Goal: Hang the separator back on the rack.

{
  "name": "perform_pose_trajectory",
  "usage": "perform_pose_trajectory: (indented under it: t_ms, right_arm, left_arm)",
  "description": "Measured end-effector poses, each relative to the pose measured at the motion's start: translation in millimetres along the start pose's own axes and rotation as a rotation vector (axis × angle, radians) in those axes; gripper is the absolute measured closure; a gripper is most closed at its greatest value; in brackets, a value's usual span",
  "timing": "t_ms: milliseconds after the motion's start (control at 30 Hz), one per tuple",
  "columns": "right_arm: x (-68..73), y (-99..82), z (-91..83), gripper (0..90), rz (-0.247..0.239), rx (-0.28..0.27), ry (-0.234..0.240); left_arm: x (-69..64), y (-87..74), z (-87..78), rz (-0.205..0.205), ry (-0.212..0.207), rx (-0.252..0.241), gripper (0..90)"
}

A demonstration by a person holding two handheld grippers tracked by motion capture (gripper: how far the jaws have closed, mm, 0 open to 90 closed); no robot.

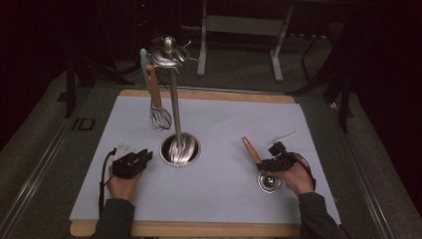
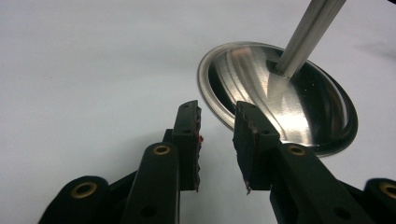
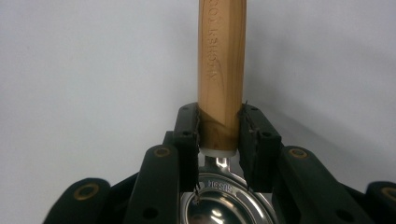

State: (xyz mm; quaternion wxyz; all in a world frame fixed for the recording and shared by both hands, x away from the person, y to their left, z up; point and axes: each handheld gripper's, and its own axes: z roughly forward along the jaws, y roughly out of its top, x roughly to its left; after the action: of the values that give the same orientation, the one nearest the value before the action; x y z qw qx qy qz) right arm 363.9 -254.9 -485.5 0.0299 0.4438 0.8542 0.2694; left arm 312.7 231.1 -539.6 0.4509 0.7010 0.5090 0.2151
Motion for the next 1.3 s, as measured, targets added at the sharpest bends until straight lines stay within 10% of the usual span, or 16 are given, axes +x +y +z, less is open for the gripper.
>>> perform_pose_trajectory:
  t_ms: [467,1300]
  right_arm:
    - [9.0,-6.7,-4.0,70.6,-0.015,-0.17,0.058]
    - [35.1,10.5,-34.9,70.9,-0.12,-0.431,0.013]
  left_arm:
    - [-1.3,0.2,0.5,0.009,0.007,0.004,71.0]
    - [-1.7,0.5,1.1,0.017,0.011,0.014,71.0]
